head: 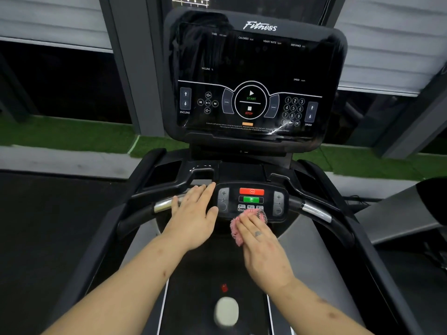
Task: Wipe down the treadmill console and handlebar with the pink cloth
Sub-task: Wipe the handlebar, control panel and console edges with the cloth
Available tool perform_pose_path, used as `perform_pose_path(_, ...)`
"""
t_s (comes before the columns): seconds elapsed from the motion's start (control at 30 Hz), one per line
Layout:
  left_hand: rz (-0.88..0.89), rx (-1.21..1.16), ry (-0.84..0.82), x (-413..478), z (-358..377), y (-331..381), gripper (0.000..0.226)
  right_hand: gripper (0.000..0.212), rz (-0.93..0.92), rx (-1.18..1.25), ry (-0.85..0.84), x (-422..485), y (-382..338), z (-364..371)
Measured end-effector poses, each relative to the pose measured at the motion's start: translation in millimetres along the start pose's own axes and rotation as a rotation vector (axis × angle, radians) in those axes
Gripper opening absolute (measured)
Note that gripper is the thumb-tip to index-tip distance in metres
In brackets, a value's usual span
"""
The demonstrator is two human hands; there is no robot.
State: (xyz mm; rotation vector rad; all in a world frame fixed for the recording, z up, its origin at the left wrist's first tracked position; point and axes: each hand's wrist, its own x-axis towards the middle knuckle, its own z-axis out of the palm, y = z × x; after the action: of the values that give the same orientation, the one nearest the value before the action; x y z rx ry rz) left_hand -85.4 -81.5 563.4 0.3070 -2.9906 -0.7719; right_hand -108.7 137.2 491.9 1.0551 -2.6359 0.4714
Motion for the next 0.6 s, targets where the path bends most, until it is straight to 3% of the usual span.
perform_pose_path(0.33,0.005,0.001,-0.015,1,0,-3,0.062,0.055,-0.124,-0.073,0.003,8,-2,-4)
perform_pose_path(0.6,-0.001,-0.006,-0.004,1,1,1,0.063,0.049,-0.077,-0.08,0.005,3,6,-8)
